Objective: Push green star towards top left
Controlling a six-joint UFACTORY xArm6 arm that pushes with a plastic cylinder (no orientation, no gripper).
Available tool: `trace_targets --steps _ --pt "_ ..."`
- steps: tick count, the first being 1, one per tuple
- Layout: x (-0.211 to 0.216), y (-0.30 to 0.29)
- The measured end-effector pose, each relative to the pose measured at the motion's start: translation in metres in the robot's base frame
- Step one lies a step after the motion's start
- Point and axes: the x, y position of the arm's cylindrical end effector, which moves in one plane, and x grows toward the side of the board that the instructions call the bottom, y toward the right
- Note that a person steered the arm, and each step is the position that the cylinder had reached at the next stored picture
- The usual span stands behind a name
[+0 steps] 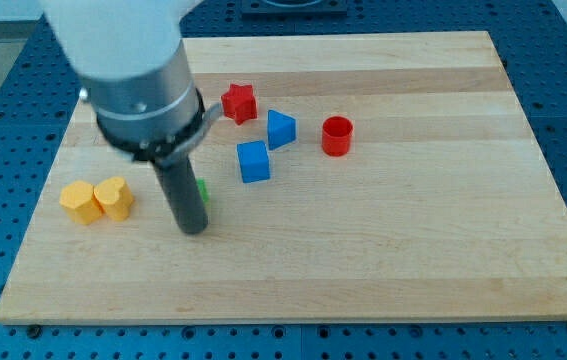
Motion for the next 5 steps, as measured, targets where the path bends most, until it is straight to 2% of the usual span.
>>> trace_targets --steps 2,3,4,5 --pt "-0.091 -0.014" --pt "-0.085 -0.035" --pt "-0.07 -0.032" --pt "-0.098 -0.087"
